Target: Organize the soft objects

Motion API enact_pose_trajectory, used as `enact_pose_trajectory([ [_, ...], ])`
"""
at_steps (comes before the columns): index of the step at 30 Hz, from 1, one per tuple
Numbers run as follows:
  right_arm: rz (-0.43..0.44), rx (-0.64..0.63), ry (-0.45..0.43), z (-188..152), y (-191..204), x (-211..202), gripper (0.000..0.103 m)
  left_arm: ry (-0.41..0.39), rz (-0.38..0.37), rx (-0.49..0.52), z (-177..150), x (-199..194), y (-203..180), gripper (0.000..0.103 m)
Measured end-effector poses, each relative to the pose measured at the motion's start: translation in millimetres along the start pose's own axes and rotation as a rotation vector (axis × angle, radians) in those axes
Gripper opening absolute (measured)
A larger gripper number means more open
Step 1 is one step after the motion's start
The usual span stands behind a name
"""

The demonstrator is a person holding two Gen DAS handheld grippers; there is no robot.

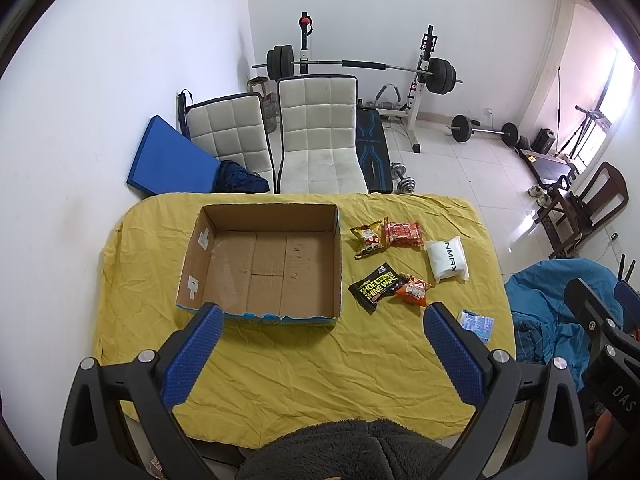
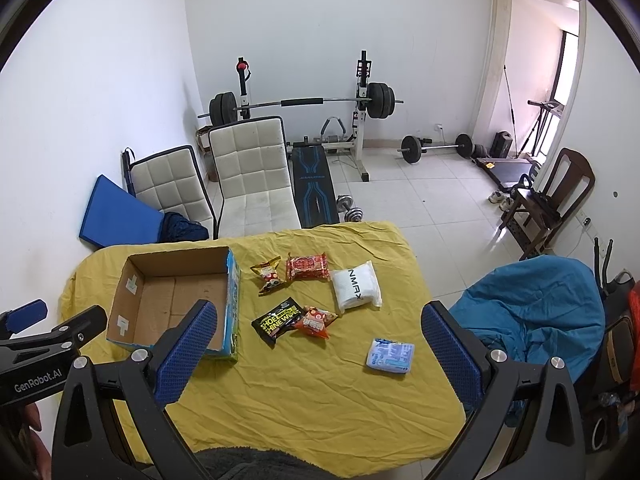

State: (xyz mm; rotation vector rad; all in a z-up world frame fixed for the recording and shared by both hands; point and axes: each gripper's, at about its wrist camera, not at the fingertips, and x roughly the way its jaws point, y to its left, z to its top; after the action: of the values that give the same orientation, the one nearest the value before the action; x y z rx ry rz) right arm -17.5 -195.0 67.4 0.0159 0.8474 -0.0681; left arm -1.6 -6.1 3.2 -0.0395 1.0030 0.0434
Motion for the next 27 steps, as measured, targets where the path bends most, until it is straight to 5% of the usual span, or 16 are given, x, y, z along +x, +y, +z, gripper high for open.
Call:
enact_pose_trajectory([
  [19,0.017,0.012,0.008,2,3,4,0.103,0.01,-0.006,0.002,-4,2,-2,0.103],
  [27,-0.042,0.071,0.166,2,-43,81,0.103,0.051,0.004,0.069,10,48,-18,0.103],
])
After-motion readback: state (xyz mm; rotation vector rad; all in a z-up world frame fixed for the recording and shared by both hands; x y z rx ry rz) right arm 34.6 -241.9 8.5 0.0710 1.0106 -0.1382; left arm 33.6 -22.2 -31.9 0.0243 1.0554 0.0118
